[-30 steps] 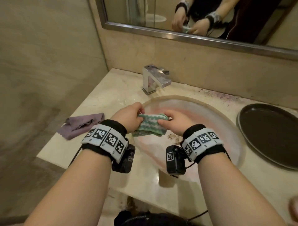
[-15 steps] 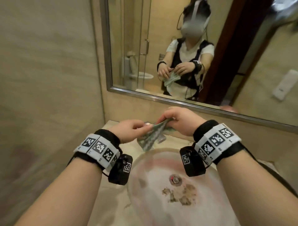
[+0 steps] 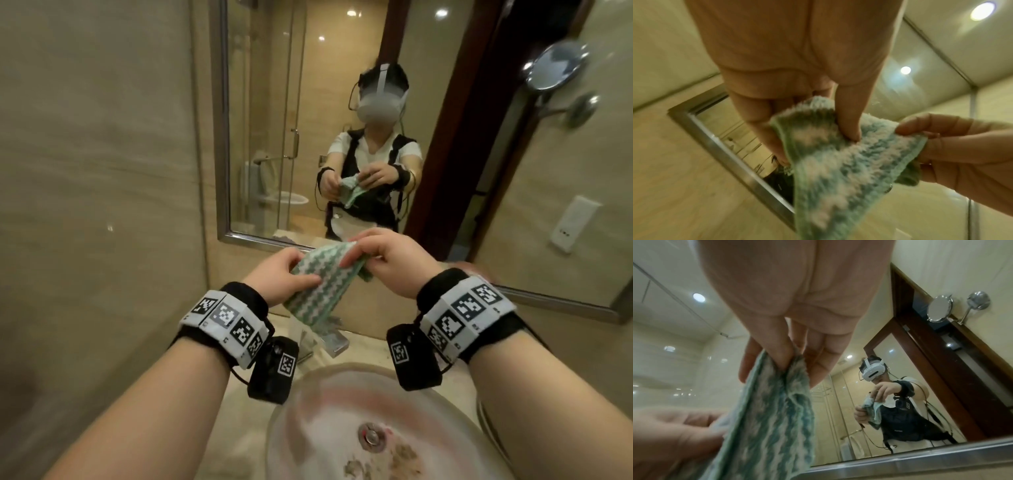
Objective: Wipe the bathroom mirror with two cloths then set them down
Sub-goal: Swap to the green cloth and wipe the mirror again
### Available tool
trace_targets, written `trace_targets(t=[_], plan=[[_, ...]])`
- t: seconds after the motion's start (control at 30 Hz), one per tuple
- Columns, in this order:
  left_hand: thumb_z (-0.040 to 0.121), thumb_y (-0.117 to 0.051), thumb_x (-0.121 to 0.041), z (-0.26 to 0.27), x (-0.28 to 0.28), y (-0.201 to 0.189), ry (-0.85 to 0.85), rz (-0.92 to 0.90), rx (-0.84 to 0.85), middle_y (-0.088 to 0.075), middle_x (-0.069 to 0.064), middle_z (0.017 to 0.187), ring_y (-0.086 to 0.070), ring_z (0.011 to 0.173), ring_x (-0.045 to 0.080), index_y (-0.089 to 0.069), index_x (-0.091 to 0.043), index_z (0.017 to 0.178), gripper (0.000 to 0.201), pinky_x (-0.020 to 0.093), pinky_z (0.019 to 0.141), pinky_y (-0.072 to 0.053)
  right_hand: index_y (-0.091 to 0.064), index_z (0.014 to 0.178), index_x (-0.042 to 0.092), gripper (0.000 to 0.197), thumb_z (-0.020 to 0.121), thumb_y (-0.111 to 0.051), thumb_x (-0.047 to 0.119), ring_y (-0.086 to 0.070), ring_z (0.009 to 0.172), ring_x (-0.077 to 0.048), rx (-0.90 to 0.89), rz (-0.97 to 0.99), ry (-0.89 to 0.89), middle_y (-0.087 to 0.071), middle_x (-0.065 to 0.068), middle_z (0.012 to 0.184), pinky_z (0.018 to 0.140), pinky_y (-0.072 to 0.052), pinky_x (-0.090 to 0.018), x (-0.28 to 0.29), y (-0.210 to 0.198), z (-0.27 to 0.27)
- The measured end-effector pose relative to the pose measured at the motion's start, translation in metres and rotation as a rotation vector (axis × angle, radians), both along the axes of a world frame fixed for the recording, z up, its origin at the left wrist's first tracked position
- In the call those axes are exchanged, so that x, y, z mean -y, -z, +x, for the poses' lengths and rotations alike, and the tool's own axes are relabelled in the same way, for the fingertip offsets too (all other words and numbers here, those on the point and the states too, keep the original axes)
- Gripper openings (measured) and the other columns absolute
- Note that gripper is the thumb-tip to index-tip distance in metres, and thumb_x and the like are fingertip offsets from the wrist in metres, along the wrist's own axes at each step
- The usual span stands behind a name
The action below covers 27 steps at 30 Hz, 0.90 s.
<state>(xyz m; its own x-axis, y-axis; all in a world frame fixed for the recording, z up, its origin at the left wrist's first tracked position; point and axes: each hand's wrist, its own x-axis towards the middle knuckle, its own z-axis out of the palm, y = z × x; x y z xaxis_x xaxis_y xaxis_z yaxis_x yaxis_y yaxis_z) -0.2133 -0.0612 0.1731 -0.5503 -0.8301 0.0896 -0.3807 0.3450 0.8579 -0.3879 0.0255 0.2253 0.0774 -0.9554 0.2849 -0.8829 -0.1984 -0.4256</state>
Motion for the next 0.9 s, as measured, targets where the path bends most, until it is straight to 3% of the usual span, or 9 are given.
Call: trace_targets(t=[0.13, 0.2, 0.3, 0.43, 0.53, 0.63, 0.73, 0.8, 0.9], plan=[[0.087, -0.063, -0.018, 0.000, 0.010, -0.039, 0.036, -0.188, 0.003, -0.061, 0.003, 0.107, -0.060, 0.097, 0.020, -0.055, -0.016, 0.103, 0.018, 0.037, 0.084, -0.051, -0.053, 0.106, 0.030, 0.033, 0.083, -0.057, 0.008, -0.052, 0.116, -0.018, 0.226, 0.163, 0.096, -0.053, 0.001, 0.123, 0.094, -0.048, -0.036, 0.012, -0.005, -0.008], [0.086, -0.064, -0.019, -0.001, 0.017, -0.060, 0.064, -0.253, 0.011, -0.061, 0.004, 0.107, -0.061, 0.097, 0.021, -0.056, -0.018, 0.102, 0.018, 0.041, 0.088, -0.050, -0.040, 0.117, 0.031, 0.041, 0.084, -0.064, 0.024, -0.047, 0.124, -0.018, 0.447, 0.170, 0.060, -0.047, -0.004, 0.135, 0.099, -0.045, -0.037, 0.023, -0.009, -0.008], [0.084, -0.066, -0.017, -0.001, 0.030, -0.092, 0.102, -0.333, 0.024, -0.062, 0.003, 0.106, -0.061, 0.097, 0.020, -0.056, -0.018, 0.100, 0.019, 0.039, 0.087, -0.051, -0.030, 0.118, 0.028, 0.036, 0.092, -0.055, 0.024, -0.061, 0.100, -0.016, 0.559, 0.086, 0.037, -0.055, -0.010, 0.125, 0.073, -0.054, -0.023, 0.043, -0.022, -0.001], [0.082, -0.068, -0.019, 0.006, 0.062, -0.125, 0.038, -0.426, 0.086, -0.059, 0.005, 0.104, -0.061, 0.086, 0.020, -0.047, -0.016, 0.101, 0.028, 0.035, 0.074, -0.052, -0.029, 0.108, 0.028, 0.030, 0.093, -0.053, 0.018, -0.064, 0.082, -0.022, 0.378, -0.109, 0.036, -0.059, -0.010, 0.101, 0.072, -0.057, -0.038, 0.071, -0.044, 0.014], [0.082, -0.067, -0.014, 0.022, 0.093, -0.144, 0.062, -0.447, 0.083, -0.056, 0.007, 0.111, -0.057, 0.072, 0.020, -0.038, -0.025, 0.093, 0.033, 0.038, 0.068, -0.052, -0.036, 0.099, 0.027, 0.022, 0.093, -0.049, 0.010, -0.048, 0.064, -0.009, 0.191, -0.287, 0.044, -0.048, 0.004, 0.082, 0.058, -0.042, -0.018, 0.093, -0.071, 0.024], [0.079, -0.068, -0.010, 0.041, 0.122, -0.162, 0.092, -0.471, -0.009, -0.056, 0.008, 0.114, -0.057, 0.089, 0.027, -0.040, -0.030, 0.078, 0.035, 0.048, 0.086, -0.050, -0.055, 0.091, 0.028, 0.023, 0.092, -0.050, 0.005, -0.042, 0.091, -0.008, 0.092, -0.373, 0.030, -0.045, 0.003, 0.100, 0.081, -0.030, -0.014, 0.121, -0.100, 0.033], [0.080, -0.066, 0.003, 0.053, 0.156, -0.179, 0.094, -0.522, -0.145, -0.054, -0.005, 0.107, -0.052, 0.106, 0.014, -0.050, -0.022, 0.064, 0.033, 0.038, 0.103, -0.041, -0.068, 0.097, 0.023, 0.022, 0.095, -0.049, 0.012, -0.041, 0.101, -0.010, 0.051, -0.414, 0.055, -0.042, 0.001, 0.109, 0.085, -0.026, -0.010, 0.158, -0.128, 0.044], [0.082, -0.064, 0.002, 0.053, 0.178, -0.196, 0.031, -0.648, -0.082, -0.049, -0.011, 0.107, -0.048, 0.111, 0.011, -0.060, -0.024, 0.066, 0.031, 0.030, 0.102, -0.039, -0.065, 0.109, 0.023, 0.023, 0.097, -0.046, 0.017, -0.042, 0.106, -0.013, -0.022, -0.441, 0.109, -0.040, 0.001, 0.113, 0.089, -0.028, -0.013, 0.183, -0.146, 0.051], [0.087, -0.062, -0.008, 0.045, 0.208, -0.225, -0.153, -0.880, -0.023, -0.046, -0.003, 0.116, -0.046, 0.111, 0.013, -0.070, -0.022, 0.088, 0.016, 0.021, 0.095, -0.037, -0.054, 0.126, 0.025, 0.031, 0.096, -0.047, 0.021, -0.044, 0.114, -0.019, -0.158, -0.452, 0.204, -0.034, -0.001, 0.128, 0.100, -0.036, -0.025, 0.217, -0.174, 0.064]])
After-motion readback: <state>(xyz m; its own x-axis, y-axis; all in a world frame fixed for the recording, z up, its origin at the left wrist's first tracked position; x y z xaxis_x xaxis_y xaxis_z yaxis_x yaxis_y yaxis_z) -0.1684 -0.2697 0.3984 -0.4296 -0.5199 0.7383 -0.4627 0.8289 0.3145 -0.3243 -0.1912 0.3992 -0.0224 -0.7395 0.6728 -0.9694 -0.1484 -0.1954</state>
